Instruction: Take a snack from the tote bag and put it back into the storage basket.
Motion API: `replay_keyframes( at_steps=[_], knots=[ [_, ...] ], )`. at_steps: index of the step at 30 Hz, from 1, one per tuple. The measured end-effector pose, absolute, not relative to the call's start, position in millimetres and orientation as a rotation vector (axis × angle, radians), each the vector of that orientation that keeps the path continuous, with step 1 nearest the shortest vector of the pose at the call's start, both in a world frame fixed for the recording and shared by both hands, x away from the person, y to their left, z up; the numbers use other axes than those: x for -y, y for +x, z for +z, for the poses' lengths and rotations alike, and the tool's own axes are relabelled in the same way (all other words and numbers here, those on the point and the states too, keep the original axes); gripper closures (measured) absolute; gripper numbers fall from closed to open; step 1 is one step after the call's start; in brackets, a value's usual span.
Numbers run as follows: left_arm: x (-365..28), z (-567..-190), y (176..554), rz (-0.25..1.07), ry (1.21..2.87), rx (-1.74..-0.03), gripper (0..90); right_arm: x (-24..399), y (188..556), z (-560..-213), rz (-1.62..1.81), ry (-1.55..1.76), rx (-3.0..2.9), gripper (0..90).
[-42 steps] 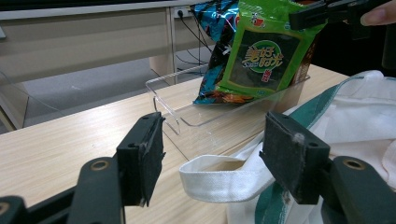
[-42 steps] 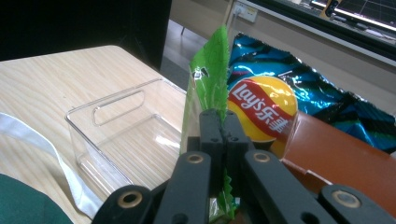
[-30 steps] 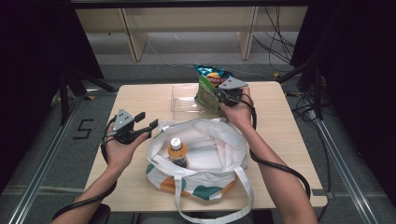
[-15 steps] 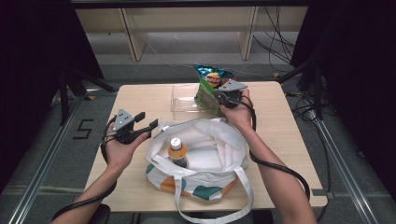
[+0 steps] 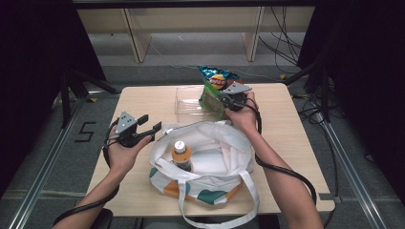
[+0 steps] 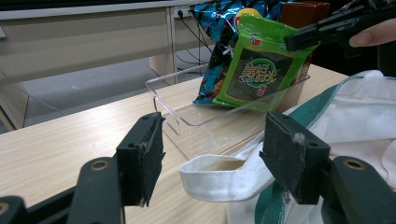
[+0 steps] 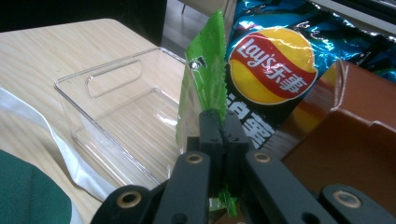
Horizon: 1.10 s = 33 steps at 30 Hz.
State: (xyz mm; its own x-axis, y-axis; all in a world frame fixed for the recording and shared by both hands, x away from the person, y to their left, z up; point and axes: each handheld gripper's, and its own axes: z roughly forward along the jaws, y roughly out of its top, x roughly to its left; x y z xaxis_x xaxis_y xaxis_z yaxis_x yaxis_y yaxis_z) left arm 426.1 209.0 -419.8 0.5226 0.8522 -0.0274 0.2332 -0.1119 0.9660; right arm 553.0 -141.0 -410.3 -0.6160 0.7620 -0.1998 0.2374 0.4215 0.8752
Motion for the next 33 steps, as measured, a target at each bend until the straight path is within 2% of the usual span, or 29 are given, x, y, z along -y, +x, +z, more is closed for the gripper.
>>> replay_keyframes(
  at_steps=[21,33],
  knots=[
    [-209.0,-420.0,426.2,0.686,1.637,-0.938,37.7,141.0,556.8,-415.6,1.147,0.865,-2.099,89.2],
    [-208.4,-420.2,426.2,0.685,1.638,-0.936,37.7,142.2,555.9,-418.0,1.141,0.875,-2.097,83.3]
  ],
)
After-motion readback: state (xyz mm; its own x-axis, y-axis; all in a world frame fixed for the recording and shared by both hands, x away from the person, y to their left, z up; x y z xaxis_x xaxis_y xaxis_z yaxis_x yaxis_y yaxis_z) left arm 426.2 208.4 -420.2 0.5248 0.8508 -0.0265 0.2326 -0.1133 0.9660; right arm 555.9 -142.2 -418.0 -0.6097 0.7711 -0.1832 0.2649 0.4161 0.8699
